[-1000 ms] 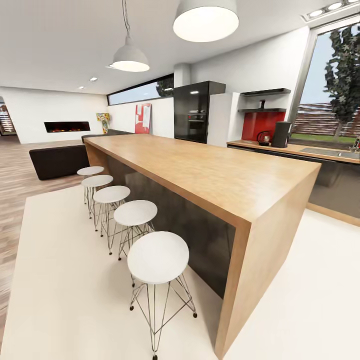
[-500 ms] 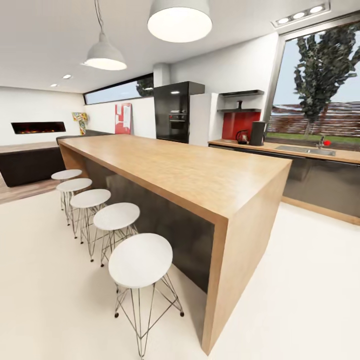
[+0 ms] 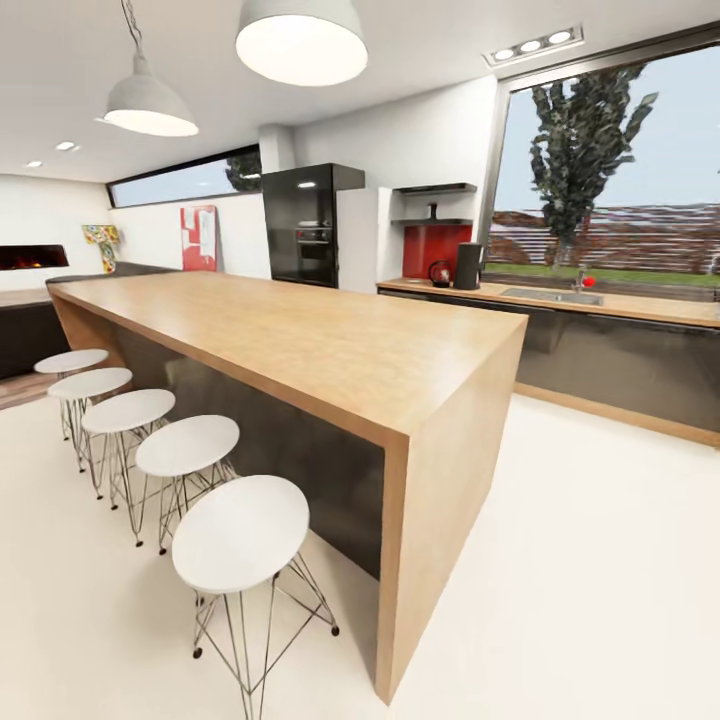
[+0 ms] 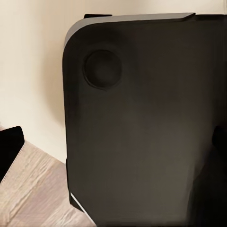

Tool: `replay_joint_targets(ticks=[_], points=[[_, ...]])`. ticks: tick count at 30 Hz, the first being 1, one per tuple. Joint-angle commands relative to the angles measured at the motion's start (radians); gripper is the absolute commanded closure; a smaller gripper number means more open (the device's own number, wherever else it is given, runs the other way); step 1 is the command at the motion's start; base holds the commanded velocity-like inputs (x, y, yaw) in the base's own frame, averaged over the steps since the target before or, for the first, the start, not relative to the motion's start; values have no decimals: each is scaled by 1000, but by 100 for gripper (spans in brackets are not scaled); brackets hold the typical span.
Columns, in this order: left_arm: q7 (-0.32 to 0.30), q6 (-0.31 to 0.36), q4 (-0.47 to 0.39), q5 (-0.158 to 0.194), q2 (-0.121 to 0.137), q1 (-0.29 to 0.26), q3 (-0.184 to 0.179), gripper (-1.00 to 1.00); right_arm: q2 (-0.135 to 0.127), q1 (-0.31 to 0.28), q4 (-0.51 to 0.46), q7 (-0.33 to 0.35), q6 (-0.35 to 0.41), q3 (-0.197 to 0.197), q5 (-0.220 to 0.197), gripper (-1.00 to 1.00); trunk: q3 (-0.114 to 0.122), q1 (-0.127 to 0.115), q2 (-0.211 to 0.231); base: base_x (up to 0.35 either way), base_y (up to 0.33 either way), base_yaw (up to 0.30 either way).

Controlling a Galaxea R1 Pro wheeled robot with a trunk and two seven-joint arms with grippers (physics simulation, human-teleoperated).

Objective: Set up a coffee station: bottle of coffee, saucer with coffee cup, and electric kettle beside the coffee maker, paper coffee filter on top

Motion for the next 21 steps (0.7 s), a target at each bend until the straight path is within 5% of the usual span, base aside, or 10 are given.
replay_joint_targets(ticks=[1,21], points=[[0,-3,0,1,-1,0,1,-100,0,-1,0,0,0,-1,0,-100,2,-4,7,0,0,-265],[4,0,3,1,1,0,2,-100,0,-1,0,0,0,-1,1,-100,65,-81,147,0,0,-265]])
